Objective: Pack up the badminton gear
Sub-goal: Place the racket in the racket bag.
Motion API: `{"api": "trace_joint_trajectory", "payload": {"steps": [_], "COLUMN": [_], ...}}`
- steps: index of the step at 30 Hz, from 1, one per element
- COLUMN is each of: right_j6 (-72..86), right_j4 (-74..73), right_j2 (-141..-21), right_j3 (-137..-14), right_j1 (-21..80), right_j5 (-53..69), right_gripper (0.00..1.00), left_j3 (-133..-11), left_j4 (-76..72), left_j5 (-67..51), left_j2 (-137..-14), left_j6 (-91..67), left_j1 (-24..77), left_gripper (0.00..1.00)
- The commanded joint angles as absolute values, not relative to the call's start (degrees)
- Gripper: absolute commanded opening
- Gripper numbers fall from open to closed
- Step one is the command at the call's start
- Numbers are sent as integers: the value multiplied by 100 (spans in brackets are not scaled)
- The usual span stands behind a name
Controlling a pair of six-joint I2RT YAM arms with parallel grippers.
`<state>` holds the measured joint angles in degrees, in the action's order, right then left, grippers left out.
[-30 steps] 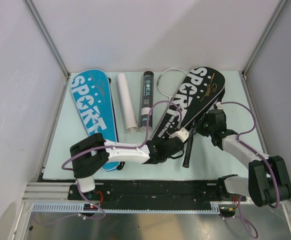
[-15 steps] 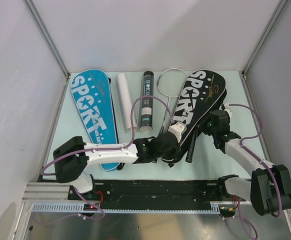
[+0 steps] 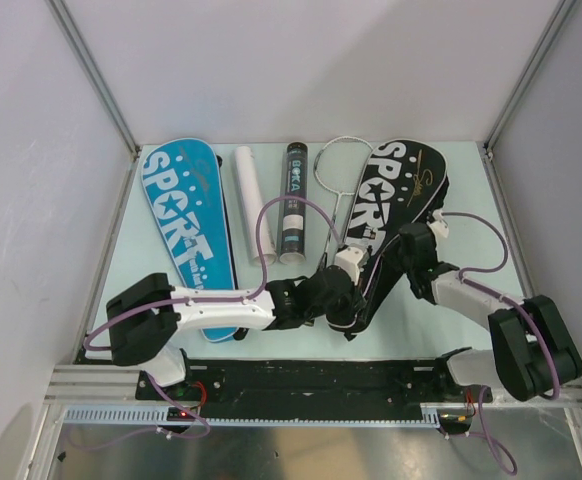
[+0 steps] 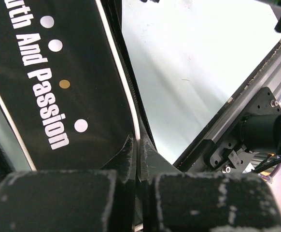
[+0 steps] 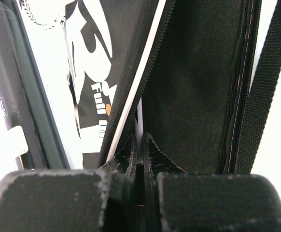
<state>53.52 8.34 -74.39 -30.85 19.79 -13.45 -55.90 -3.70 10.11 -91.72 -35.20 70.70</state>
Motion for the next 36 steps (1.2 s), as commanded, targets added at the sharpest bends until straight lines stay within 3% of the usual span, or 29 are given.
{"api": "trace_joint_trajectory", "payload": {"steps": [1, 5, 8, 10, 13, 18, 23, 36], "right_j6": [5713, 5874, 5687, 5495, 5088, 4366, 4227, 5299], "right_j4": [1673, 1865, 1895, 1364, 489, -789, -946, 1555], "right_j2": [-7697, -7912, -7805, -7517, -6992, -6215, -5847, -6243], "right_j3": [-3155, -3153, -3154, -3155, -3135, -3099, -2749, -1572], "right_j1": [2198, 2324, 2231, 2069, 1812, 1241, 894, 939], "right_j5": [-2100, -2195, -1600, -1143, -584, 431, 1419, 2470], "right_gripper": [1, 12, 31, 40, 46, 46, 41, 33], "left_j3": [-5523, -5460, -5443, -5443, -5442, -5533, -5652, -5654], "left_j4": [-947, -995, -1019, -1063, -1076, -1073, -1076, -1132], "left_j5": [571, 622, 593, 568, 704, 838, 806, 832], "left_j2": [-8972, -8934, -8937, -8978, -9053, -9174, -9281, -9362], "left_j6": [-3759, -3798, -3778, -3777, -3778, -3646, -3570, -3518], "left_j1": [7230, 7239, 7240, 7239, 7237, 7231, 7233, 7244], "left_gripper": [0, 0, 0, 0, 0, 0, 0, 0]}}
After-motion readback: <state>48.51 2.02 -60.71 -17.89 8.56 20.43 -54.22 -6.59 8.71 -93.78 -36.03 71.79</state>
